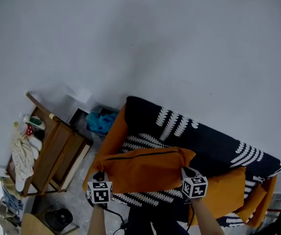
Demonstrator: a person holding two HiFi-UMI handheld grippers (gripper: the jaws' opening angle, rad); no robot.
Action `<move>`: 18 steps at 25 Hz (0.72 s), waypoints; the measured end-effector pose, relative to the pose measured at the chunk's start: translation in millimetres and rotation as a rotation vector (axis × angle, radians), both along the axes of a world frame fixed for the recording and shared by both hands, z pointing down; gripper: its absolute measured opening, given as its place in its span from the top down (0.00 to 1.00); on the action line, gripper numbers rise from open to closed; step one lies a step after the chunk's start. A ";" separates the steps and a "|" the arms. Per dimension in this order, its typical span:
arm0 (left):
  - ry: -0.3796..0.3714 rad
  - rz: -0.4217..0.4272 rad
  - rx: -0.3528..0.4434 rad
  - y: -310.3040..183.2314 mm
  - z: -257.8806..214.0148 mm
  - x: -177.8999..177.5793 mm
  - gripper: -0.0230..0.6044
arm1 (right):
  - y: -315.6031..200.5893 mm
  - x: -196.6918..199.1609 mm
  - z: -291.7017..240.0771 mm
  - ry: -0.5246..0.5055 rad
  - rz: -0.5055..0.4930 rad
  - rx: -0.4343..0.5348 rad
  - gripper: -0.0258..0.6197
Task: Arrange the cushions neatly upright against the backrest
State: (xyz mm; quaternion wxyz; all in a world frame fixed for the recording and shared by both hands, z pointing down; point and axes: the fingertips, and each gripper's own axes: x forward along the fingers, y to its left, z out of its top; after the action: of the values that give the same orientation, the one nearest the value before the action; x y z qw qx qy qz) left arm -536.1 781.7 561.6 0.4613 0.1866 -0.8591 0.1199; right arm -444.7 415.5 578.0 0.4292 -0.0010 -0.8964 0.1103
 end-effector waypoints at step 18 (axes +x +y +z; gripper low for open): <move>-0.161 0.390 0.061 -182.4 -73.9 -108.9 0.93 | -112.9 36.9 -86.3 -0.199 0.326 0.050 0.94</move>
State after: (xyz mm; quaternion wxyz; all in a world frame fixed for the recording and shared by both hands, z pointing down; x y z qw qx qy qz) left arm -645.0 599.2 487.7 0.3533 0.3528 -0.8441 0.1954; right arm -407.8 302.6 491.7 0.3147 0.1438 -0.9253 0.1553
